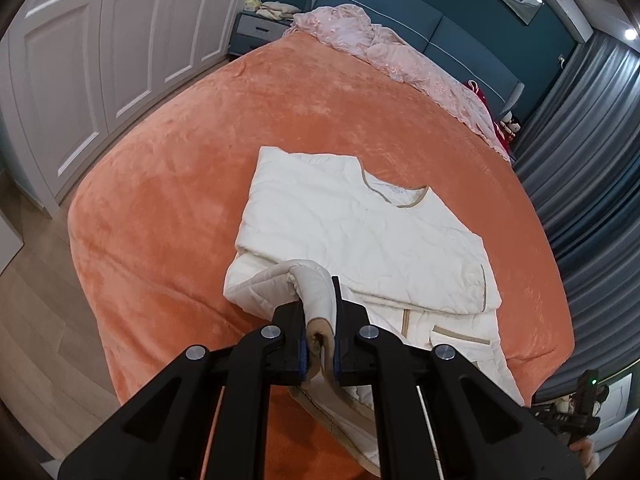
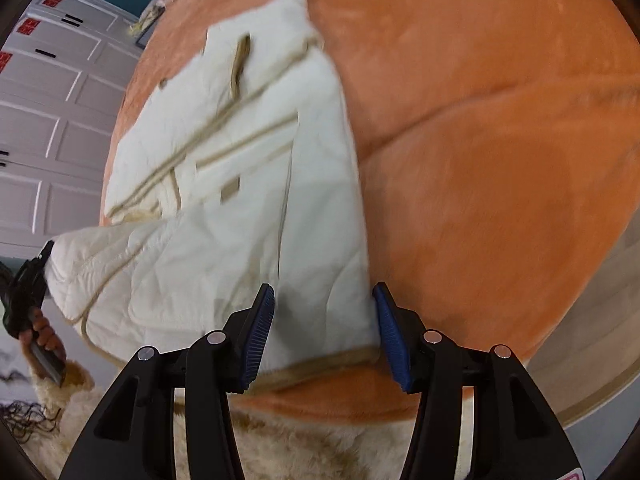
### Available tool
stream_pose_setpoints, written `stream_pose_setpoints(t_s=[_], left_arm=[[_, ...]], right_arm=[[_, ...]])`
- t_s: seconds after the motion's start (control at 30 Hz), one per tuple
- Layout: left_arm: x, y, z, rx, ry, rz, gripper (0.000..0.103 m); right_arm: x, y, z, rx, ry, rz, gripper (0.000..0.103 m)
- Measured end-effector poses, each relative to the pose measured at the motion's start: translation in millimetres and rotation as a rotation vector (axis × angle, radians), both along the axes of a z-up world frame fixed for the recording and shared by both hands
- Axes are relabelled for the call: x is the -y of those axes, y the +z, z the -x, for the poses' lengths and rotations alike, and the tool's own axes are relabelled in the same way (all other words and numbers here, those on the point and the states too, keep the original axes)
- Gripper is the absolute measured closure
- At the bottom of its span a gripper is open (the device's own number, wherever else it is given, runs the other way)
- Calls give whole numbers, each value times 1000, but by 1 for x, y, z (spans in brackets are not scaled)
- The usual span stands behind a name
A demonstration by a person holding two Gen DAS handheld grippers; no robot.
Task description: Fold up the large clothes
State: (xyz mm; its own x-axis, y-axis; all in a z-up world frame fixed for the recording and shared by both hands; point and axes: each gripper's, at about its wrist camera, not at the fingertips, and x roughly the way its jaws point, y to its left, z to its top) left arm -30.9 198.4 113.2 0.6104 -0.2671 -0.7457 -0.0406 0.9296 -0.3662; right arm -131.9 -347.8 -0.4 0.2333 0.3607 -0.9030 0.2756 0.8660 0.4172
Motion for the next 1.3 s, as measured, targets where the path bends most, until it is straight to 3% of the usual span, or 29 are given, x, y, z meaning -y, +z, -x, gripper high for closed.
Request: stream_pose_setpoints(t_s=[0.07,0.13,0.23,0.33,0.47,0.57,0.73,0.9,0.97,1.07,1.13,1.2,1.23,1.27,1.3], left_arm=[[-2,-3,2,-5,6,5,96],[-4,-6,4,-11,12,7,96],[-5,-3,1,-4,12,16,96],[-6,8,-10,33,8,21,96],[-8,32,-42,138,26,-16,96],[-9,43,-79,198,43,-49,96],[0,24,-154,189,61,-129,96],[-3,-31,-222,60,75,-119,92],[-5,-53,-236,5,81,-113,90],[-11,-59,-238,-14,107,-58,86],[-14,-51,-232,16,93,-15,79],[-15,-39,-225,57,81,14,67],[-16,-28,-219,111,94,20,44],[-19,-17,-211,176,138,-12,30],[-23,-3,-201,264,188,-45,9]], right_arm=[[-2,-6,3,-12,-15,-19,57],[-6,-3,1,17,-6,-44,91],[-8,24,-10,114,2,-55,96],[-5,76,-35,283,8,-48,96],[-10,145,-97,509,42,29,97],[-15,165,-151,602,31,59,97],[-17,146,-236,635,-29,36,97],[-14,91,-294,572,-120,34,92],[-9,78,-299,566,-165,-16,85],[-3,79,-293,639,-226,-71,66],[5,93,-273,748,-287,-35,40],[9,102,-262,797,-292,-11,36],[8,103,-264,791,-272,6,34],[6,101,-268,765,-229,40,33],[3,97,-271,745,-201,69,33]])
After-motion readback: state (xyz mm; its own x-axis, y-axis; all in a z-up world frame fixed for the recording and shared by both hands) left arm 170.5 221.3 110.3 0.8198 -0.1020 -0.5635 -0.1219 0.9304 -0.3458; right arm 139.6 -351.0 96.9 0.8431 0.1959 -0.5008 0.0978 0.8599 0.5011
